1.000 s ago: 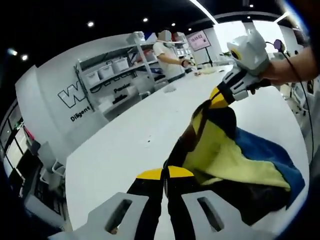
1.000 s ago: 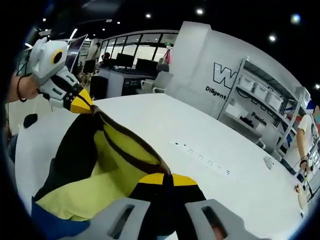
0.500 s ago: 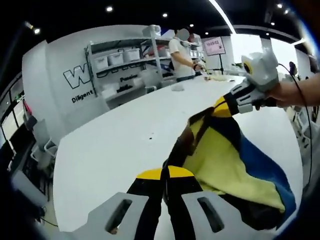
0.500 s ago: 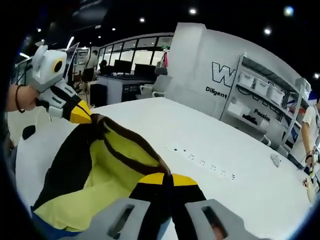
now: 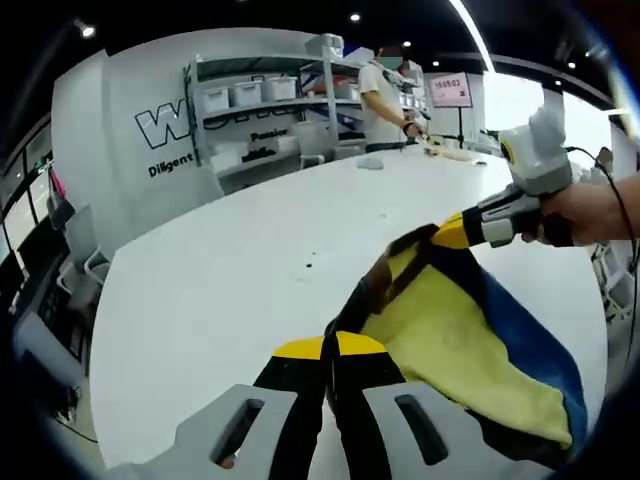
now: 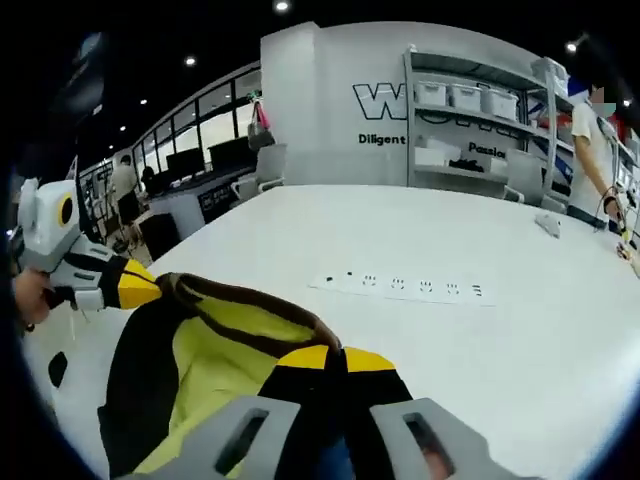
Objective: Fold the garment on the visible template until the final outline fits inside the template.
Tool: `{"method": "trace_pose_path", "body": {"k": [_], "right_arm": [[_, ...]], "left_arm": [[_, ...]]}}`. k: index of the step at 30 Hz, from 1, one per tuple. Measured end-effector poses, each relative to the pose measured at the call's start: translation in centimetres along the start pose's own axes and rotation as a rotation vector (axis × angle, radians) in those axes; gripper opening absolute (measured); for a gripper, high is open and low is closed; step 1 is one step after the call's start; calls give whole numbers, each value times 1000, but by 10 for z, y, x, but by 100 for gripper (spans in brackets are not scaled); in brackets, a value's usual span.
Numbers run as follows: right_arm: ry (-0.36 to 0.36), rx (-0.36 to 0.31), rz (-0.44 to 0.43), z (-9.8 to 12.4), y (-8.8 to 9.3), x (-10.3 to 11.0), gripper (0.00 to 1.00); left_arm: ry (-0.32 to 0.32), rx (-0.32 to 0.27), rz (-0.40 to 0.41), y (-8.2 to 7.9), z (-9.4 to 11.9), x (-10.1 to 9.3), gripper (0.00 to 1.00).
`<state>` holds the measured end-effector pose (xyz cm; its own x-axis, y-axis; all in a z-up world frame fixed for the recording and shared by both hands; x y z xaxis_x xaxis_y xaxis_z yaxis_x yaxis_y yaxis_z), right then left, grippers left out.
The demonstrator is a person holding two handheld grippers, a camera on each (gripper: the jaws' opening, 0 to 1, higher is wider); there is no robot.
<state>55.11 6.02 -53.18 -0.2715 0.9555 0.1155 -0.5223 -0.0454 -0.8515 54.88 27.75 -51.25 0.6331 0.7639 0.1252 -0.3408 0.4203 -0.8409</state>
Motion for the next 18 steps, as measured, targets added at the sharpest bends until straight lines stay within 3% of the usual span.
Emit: {"method": "trace_pose_path", "body": {"k": [5, 7, 8, 10, 11, 13, 16, 18], "right_arm": [[-5, 32, 128, -9, 1, 2, 0], [-6, 44, 132, -11, 2, 1, 0], [-1, 73, 156, -12, 3, 0, 0], [0, 94, 228, -14, 2, 1, 0], [-8, 100, 251, -14, 2, 2, 0], [-7, 106, 215, -17, 3, 3, 0], [-6, 111, 203, -18, 4, 2, 0], [-7, 118, 223, -18, 7, 2, 0]], "left_arm": [[-11, 56, -2, 11, -12, 4, 0], [-14, 70, 14, 16, -14, 5, 0], [-43, 69, 49, 21, -16, 7, 0], [-36, 94, 47, 25, -19, 6, 0], [-43, 104, 34, 27, -20, 6, 0], [-53, 135, -65, 31, -24, 4, 0], [-57, 140, -26, 31, -25, 4, 0], [-50, 98, 75, 29, -26, 1, 0]]}}
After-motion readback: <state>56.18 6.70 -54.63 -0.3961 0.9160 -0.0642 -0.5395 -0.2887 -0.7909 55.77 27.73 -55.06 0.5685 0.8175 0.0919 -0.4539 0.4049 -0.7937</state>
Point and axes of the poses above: the point that each gripper's makers call its tool centre point, and the gripper's own axes: z roughly backward along the fingers, x roughly to its left, y roughly out of its underside, the point moved 6 cm from there along z, roughly backward along the fingers, and after that the axes turned 2 degrees about -z, right-handed, at the moved point
